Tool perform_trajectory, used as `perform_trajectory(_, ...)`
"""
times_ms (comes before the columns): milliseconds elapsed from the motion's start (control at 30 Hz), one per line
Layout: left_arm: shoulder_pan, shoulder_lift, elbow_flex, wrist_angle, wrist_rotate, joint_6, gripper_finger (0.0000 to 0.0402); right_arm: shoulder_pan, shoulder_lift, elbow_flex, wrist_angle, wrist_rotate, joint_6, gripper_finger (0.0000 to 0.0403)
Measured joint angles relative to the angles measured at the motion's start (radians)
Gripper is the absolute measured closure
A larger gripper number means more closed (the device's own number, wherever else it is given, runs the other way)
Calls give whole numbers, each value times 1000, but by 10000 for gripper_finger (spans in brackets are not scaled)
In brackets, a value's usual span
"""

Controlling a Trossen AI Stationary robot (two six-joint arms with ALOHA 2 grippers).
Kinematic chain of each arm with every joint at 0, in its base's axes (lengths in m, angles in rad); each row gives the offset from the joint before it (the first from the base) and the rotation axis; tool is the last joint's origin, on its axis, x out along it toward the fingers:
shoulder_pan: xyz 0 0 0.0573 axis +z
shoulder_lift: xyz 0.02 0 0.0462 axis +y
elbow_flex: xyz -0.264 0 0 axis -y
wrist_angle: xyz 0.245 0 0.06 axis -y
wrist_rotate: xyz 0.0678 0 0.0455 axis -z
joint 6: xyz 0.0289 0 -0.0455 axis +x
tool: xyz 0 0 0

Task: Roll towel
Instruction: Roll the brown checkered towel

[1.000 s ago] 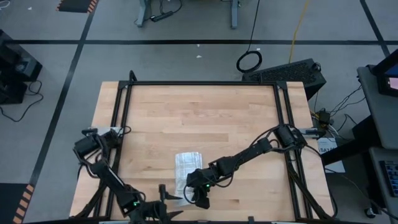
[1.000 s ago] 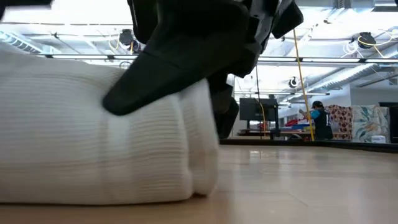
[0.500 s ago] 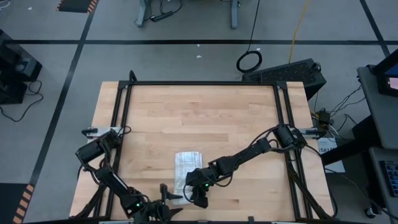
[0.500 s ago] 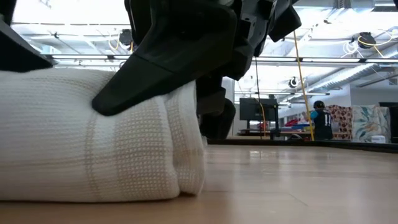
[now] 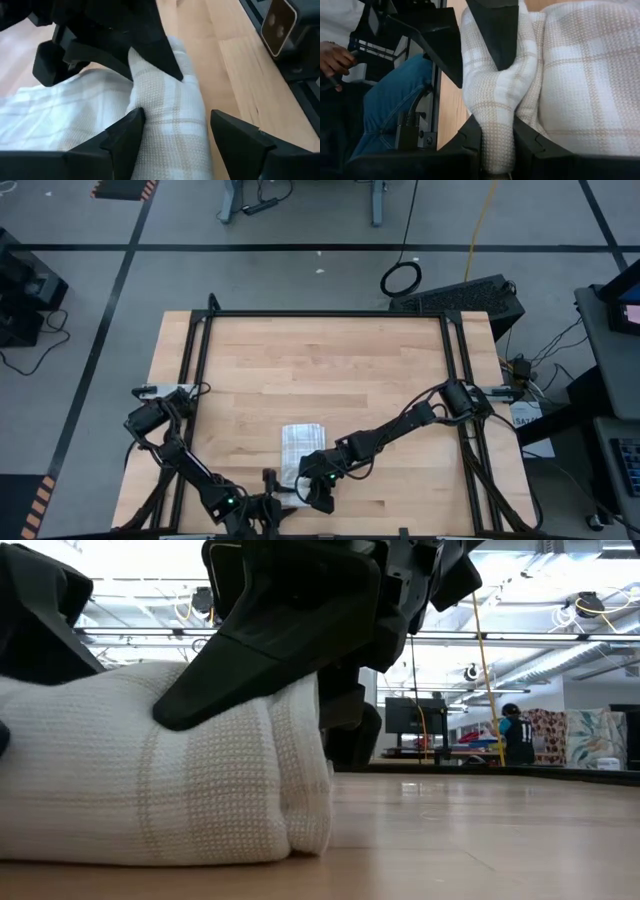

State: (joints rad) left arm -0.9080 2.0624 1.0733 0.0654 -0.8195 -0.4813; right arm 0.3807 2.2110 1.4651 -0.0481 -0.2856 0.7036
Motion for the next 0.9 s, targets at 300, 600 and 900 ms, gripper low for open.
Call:
perform_trajectory(300,37,-1,1,3,122,-78,226,10,-11,-1,3,-5,-50,278)
perform_trajectory(600,84,-2,2,22,207,-117,273,59,-137,-2,-255,186,-249,186)
perform_trajectory(900,120,-7,2,29,264,-183,276,245,-170,-2,-286,561,-396,175)
